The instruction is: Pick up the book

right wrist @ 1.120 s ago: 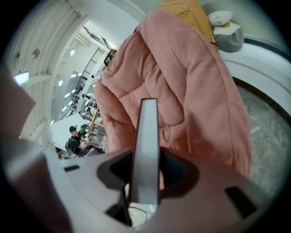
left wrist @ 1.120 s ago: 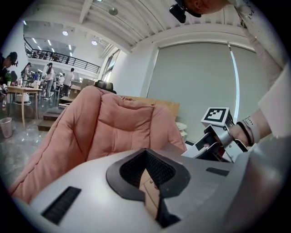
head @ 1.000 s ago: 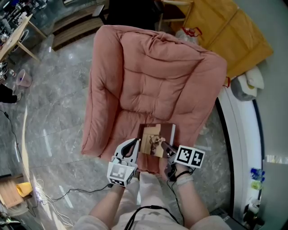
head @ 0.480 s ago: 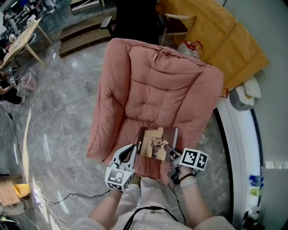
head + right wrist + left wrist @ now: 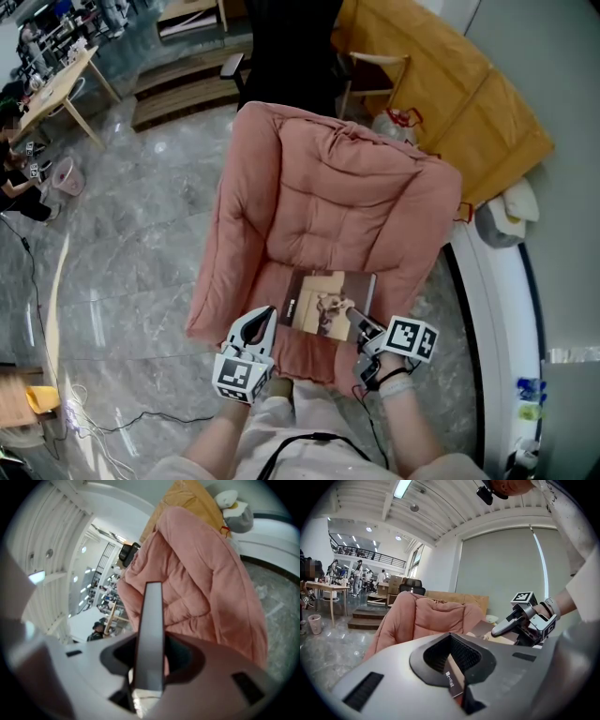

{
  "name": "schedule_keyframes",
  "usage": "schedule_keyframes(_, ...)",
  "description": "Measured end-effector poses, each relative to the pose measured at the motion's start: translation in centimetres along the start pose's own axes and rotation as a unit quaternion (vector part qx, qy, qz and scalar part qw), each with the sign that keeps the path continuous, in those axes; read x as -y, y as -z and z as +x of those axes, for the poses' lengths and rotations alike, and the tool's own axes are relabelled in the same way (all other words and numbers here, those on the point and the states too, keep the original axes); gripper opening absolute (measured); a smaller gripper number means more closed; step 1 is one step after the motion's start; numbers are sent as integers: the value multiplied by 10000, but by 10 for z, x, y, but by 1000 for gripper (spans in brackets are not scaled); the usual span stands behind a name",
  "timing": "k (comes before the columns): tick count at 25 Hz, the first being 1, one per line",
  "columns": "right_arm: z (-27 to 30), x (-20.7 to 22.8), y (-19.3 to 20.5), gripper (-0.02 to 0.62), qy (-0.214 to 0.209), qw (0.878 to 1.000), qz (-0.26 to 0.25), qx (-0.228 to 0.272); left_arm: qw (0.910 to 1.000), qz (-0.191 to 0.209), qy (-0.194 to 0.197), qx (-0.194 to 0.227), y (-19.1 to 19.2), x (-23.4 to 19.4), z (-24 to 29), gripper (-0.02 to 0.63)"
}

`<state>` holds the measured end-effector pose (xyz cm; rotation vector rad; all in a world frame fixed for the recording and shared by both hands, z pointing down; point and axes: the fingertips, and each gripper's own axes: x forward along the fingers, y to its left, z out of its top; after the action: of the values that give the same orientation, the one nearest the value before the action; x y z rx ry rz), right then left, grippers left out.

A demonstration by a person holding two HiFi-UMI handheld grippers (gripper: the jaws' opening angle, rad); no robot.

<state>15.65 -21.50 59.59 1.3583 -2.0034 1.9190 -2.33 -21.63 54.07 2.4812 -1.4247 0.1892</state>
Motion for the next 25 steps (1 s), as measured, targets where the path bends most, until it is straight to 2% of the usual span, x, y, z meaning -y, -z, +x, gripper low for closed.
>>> schedule_keyframes(18,-26,-39,-5,160,-679,9964,390,332,9989,-33,-152,436,-35,-11,-27,21)
schedule_keyframes(25,-28,-55,-7,160,-981,9926,592,412,9982,174,-210,537,-49,-21,-34,21)
